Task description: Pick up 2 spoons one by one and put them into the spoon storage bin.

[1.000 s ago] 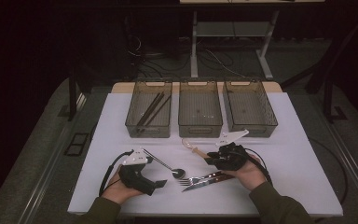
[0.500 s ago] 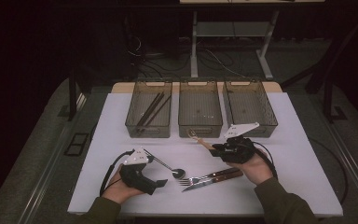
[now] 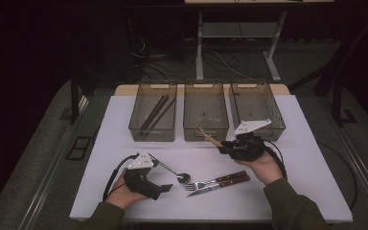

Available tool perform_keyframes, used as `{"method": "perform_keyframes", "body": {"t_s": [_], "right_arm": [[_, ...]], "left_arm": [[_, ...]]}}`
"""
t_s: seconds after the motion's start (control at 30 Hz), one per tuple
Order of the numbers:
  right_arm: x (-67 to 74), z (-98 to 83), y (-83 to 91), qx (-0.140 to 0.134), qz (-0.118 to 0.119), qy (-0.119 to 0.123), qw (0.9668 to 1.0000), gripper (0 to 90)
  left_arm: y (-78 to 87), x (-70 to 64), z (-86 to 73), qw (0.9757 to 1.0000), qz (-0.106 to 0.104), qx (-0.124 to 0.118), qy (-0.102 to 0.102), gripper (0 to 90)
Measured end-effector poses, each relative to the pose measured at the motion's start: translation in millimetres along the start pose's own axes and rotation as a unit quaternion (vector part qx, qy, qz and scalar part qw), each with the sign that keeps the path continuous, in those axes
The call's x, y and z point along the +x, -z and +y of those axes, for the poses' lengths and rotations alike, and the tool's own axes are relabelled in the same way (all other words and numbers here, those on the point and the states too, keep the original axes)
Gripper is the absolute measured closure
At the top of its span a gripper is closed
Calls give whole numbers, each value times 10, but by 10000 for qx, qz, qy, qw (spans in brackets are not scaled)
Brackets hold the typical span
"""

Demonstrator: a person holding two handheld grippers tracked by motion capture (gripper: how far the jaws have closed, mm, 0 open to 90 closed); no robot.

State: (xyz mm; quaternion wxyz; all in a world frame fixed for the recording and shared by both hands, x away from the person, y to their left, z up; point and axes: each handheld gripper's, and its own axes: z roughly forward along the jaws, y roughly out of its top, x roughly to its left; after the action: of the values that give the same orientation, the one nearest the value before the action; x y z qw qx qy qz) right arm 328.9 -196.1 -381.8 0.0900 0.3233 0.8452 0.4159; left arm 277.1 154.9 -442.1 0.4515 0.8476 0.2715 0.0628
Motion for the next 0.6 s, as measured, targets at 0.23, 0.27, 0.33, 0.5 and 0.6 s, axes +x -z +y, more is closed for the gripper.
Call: {"method": "perform_keyframes", "body": {"t_s": [0.23,0.27,0.33,0.5,0.6], "right_arm": [[-67,76,33,-83,-89,-16,9999,734],[-83,94,35,-121,-113,-1,9999,733],[-114,137,40,-157,-131,-38,9998,734],[-187,264,23,-144,-275,-19,9995,733],[-242,339,9,-122,-373,-15,9992,733]], "left_arm": [[0,-1,-1,10000,0,-3,32,0],[0,-1,-1,10000,4,-7,35,0],[3,4,2,10000,0,-1,-24,0],[8,5,3,10000,1,-4,-37,0],[9,3,4,10000,4,-8,-36,0]]}}
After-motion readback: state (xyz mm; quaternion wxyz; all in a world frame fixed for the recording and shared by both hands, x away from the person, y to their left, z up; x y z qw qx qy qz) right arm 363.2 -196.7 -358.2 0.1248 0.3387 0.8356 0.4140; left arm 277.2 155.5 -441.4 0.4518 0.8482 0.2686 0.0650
